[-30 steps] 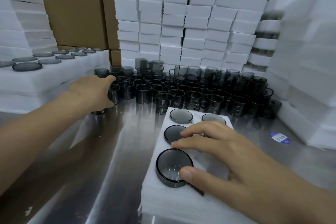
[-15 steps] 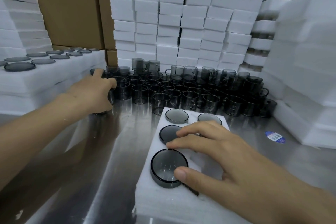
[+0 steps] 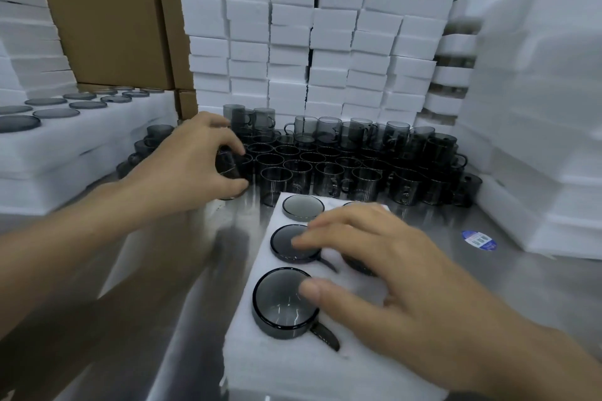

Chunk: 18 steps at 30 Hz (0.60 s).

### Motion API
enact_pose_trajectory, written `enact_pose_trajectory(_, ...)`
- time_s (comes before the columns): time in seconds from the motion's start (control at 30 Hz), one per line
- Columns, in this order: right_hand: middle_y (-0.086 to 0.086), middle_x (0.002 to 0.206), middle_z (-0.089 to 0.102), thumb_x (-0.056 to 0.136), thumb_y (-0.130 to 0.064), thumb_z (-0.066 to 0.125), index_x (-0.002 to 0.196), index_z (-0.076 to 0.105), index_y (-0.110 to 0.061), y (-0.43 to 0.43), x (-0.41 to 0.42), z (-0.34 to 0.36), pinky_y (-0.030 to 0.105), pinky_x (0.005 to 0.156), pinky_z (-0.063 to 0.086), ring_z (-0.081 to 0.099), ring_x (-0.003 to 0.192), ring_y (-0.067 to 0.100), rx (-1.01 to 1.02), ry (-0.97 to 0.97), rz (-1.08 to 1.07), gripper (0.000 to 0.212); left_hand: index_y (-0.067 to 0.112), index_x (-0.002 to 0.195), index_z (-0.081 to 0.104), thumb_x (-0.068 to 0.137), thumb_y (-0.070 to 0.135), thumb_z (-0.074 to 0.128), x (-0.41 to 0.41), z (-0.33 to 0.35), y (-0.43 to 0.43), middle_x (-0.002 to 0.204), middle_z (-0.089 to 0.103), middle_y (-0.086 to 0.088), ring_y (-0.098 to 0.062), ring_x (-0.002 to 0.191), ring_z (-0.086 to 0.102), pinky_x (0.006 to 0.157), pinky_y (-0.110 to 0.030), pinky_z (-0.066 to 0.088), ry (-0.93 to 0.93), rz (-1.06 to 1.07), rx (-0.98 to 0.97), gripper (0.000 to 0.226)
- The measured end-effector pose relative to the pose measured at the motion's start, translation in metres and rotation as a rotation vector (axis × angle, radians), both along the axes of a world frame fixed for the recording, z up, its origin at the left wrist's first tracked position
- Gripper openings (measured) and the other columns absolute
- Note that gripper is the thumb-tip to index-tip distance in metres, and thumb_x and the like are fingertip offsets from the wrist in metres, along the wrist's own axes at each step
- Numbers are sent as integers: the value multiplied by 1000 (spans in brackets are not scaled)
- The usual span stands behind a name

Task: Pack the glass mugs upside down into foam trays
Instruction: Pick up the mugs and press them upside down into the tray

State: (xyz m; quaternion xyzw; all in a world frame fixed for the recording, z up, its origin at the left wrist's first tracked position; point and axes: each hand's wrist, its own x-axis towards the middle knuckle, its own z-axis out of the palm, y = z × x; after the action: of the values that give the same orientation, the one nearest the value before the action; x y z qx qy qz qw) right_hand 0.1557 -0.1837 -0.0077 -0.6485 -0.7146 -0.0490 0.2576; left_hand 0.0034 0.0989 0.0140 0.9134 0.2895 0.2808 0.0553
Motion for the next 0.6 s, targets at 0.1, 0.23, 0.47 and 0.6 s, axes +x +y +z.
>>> enact_pose_trajectory(0.1, -26, 135, 53, 99, -50, 65, 138, 61, -41, 4, 5, -5, 22, 104, 47, 54, 133, 6, 274, 77, -77, 40, 46, 104, 79, 56, 69, 88, 3, 24, -40, 122, 76, 20, 3, 123, 65, 104, -34, 49, -322, -218, -387, 54)
enact_pose_trajectory(0.23, -18, 154, 43, 95, -43, 76, 155, 49, -39, 7, 12, -2, 8, 107, 38, 44, 146, 6, 469, 169, -191, 66, 37, 112, 81, 68, 54, 90, 5, 26, -90, 112, 82, 9, -10, 105, 78, 90, -33, 60, -584, -514, -618, 48)
enact_pose_trajectory(0.47, -31, 123, 70, 85, -39, 74, 146, 56, -39, 8, 11, -4, 9, 90, 49, 68, 113, -8, 431, 244, -98, 64, 20, 120, 72, 73, 22, 99, 2, 1, -142, 121, 79, 1, -21, 123, 73, 90, -39, 66, -685, -716, -417, 55)
enact_pose_trajectory(0.6, -18, 132, 67, 84, -29, 83, 149, 56, -28, 9, 11, -4, 19, 92, 52, 67, 122, 8, 496, 232, -57, 70, 17, 125, 70, 77, 27, 97, -3, -1, -146, 125, 74, 5, -22, 128, 69, 103, -37, 60, -641, -642, -124, 56)
